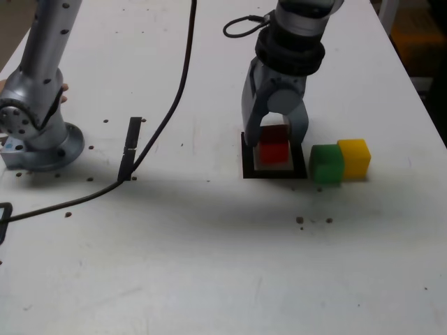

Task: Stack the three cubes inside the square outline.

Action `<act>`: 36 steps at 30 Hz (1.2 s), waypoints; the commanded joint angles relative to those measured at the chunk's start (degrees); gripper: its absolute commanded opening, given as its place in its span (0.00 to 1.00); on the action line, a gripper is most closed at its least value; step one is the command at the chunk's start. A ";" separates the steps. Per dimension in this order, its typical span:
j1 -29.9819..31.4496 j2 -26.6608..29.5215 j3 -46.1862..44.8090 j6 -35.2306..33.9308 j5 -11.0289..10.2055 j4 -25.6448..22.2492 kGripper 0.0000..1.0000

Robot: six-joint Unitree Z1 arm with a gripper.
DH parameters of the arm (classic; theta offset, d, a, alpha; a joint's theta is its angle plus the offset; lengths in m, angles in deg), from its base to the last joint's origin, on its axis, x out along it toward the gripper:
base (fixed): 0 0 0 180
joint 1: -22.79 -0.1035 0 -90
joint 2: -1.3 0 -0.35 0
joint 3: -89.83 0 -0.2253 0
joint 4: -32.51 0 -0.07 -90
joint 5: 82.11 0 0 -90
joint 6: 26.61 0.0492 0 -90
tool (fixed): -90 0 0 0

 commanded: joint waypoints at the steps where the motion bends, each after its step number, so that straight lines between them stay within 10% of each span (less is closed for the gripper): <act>1: -0.19 0.14 -0.15 0.06 -0.52 0.13 0.27; 36: -0.49 0.09 -1.02 0.73 -1.15 0.21 0.61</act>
